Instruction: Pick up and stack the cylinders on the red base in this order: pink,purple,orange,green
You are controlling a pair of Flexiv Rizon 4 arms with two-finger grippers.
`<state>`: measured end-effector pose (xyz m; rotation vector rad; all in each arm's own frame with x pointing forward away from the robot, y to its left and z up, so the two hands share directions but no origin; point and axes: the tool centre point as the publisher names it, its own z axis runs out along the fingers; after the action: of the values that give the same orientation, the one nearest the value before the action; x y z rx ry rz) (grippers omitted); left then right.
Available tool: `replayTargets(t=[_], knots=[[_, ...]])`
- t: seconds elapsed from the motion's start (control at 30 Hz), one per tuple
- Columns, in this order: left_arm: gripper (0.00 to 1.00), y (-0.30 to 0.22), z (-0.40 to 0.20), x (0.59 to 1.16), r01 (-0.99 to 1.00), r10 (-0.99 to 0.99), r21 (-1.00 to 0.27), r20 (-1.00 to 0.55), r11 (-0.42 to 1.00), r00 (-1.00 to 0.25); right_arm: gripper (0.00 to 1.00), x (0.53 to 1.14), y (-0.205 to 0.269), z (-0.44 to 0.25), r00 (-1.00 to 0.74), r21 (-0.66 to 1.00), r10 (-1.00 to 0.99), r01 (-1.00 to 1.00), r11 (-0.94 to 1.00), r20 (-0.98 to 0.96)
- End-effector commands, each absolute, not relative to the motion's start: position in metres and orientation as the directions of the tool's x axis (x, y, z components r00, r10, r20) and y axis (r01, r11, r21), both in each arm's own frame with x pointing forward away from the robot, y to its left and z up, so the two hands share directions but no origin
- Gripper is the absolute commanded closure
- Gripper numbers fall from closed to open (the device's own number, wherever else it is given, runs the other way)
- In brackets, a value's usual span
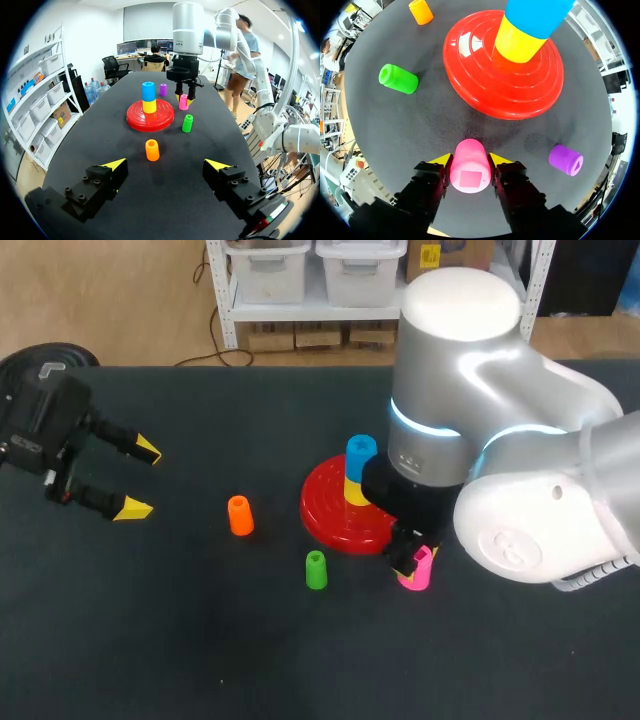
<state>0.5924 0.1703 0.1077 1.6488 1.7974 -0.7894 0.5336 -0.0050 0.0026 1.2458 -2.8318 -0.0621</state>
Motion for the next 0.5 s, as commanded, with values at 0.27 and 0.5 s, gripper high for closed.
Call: replayTargets(t=[0.27, 0.5], knots=[[0.0, 0.171, 0.107, 0.593, 0.997, 0.659, -0.044, -0.749, 0.064, -0.075, 1.0, 0.547, -0.009, 0.038, -0.68, 0.009, -0.733, -0.733, 0.68, -0.018], [0.0, 0.171, 0.107, 0.593, 0.997, 0.659, -0.044, -0.749, 0.064, -0.075, 1.0, 0.565, -0.004, 0.083, -0.643, -0.044, -0.765, -0.764, 0.644, -0.025]])
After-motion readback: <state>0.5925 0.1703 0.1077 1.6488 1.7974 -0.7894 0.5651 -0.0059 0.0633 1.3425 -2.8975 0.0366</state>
